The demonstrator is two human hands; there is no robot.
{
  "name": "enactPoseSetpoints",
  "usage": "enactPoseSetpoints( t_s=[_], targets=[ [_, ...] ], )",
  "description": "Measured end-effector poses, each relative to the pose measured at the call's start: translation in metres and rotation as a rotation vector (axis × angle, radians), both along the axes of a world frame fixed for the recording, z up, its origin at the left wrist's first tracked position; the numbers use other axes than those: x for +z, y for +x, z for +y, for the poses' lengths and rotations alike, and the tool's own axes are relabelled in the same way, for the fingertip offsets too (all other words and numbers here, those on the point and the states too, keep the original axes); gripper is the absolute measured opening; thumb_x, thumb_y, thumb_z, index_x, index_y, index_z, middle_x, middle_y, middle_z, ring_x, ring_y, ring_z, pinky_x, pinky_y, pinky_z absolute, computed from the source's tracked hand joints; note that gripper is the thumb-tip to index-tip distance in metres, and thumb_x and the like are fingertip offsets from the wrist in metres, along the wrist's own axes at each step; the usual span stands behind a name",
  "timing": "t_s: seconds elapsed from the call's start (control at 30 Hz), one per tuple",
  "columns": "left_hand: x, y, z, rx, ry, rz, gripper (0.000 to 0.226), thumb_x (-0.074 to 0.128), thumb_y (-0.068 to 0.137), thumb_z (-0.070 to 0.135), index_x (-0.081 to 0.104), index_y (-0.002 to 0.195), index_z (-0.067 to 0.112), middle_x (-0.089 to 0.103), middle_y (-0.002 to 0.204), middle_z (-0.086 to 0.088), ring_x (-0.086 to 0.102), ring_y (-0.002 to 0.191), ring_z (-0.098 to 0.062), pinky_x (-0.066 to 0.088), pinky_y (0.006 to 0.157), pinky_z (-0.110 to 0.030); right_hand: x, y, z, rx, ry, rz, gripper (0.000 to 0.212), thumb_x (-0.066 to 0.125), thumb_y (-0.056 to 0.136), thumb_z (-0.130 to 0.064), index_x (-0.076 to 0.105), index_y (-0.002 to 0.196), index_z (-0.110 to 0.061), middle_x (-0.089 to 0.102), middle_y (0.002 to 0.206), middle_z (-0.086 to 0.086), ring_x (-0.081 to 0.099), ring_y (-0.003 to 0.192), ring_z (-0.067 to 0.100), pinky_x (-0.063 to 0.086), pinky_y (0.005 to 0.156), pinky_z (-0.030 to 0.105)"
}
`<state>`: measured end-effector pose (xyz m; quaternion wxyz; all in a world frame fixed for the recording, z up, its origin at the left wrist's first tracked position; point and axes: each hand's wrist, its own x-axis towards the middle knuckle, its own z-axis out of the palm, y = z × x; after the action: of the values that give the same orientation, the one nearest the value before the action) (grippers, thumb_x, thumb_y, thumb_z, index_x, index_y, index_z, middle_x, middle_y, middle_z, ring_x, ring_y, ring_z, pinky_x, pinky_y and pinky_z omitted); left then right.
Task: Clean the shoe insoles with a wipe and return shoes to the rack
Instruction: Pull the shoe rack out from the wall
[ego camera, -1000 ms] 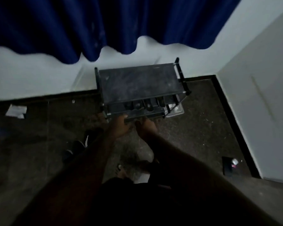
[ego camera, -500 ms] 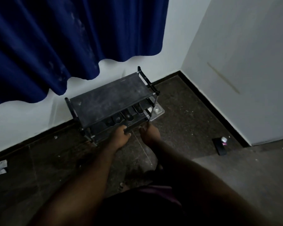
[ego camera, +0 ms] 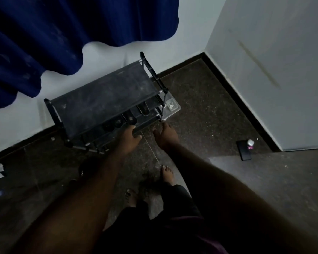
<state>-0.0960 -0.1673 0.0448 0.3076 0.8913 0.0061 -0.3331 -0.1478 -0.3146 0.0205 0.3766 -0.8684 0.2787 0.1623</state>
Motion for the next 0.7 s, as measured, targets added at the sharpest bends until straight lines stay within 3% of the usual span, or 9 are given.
enactPoseSetpoints(
  t_s=[0.33, 0.7],
  targets=[
    [-0.022, 0.017, -0.011, 0.053, -0.035, 0.064, 0.052, 0.062, 0.093, 0.012, 0.044, 0.140, -0.001, 0.047, 0.143, -0.018, 0.048, 0.129, -0.028, 0.037, 0.091, -0.026, -0.019, 0.034, -0.012, 0.077, -0.002, 0.099, 0.060, 0.053, 0.095, -0.043, 0.035, 0.147, -0.017, 0.047, 0.142, 0.018, 0.054, 0.122, 0.037, 0.048, 0.098, 0.047],
    [-0.055, 0.020, 0.047, 0.029, -0.012, 0.008, 0.051, 0.065, 0.091, 0.017, 0.049, 0.137, 0.002, 0.052, 0.138, -0.019, 0.050, 0.127, -0.031, 0.042, 0.103, -0.037, -0.046, 0.051, 0.036, 0.124, 0.011, 0.107, 0.057, 0.056, 0.093, -0.036, 0.039, 0.143, -0.015, 0.051, 0.138, 0.021, 0.055, 0.120, 0.039, 0.048, 0.095, 0.043]
  ],
)
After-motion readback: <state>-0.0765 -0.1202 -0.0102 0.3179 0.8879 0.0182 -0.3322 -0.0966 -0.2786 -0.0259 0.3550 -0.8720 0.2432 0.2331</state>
